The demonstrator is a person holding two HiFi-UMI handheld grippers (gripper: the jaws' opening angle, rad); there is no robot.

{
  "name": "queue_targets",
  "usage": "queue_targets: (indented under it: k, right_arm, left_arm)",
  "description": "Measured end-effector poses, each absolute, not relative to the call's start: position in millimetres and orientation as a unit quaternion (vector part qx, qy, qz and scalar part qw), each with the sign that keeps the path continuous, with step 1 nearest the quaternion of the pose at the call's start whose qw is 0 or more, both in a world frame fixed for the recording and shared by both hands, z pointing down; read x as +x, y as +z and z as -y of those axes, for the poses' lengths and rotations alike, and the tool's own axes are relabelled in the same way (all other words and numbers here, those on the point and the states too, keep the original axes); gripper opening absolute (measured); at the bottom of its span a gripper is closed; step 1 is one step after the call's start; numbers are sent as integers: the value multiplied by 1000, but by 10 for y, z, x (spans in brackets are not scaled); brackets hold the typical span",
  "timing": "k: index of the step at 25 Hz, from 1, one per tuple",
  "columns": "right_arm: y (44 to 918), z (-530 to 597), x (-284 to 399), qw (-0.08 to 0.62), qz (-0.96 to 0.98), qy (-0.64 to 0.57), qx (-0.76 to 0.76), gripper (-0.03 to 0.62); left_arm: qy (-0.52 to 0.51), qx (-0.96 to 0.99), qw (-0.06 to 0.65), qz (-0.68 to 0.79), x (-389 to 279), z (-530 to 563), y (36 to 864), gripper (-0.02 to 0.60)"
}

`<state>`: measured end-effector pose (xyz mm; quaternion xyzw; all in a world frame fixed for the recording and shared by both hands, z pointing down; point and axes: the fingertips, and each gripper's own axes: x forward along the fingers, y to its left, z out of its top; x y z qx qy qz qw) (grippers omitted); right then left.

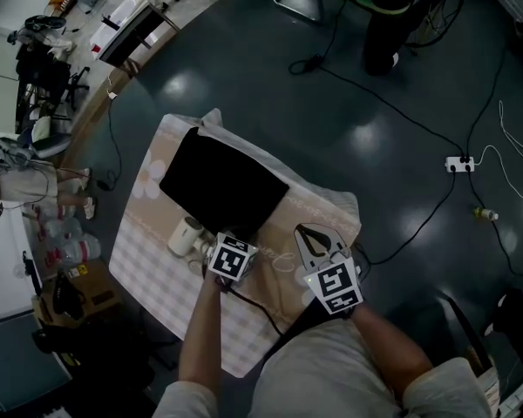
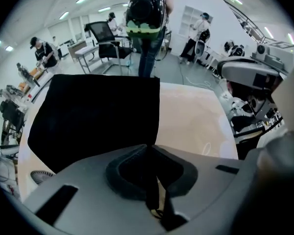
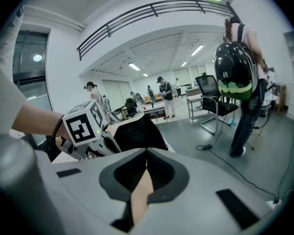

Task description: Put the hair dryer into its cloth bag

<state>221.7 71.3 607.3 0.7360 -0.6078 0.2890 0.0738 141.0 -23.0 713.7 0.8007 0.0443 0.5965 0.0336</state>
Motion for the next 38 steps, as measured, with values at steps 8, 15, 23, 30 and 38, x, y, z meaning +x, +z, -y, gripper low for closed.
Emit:
queue_targets:
  k: [8,15,23,30,38]
  right_arm:
    - [6000,-671,2219,74,614,282,734,15]
    - [5984,-601,2137,78,625,278,725,15]
    - [6028,-656,2180,81,619,282,728,15]
    - [6059,-659,2224,79,616,285,730,15]
    - [6103,-675,2211,82,612,289,732,15]
  left_arm:
    - [510,848,143,-21,1460,280,6773,18]
    - [496,852,167,-20,1445,303,6760,18]
    - [528,836,143,-36,1457,257,6904,19]
    - [530,834,143,-48,1477,216,6939,20]
    - [537,832,134,-45,1466,230,6973,20]
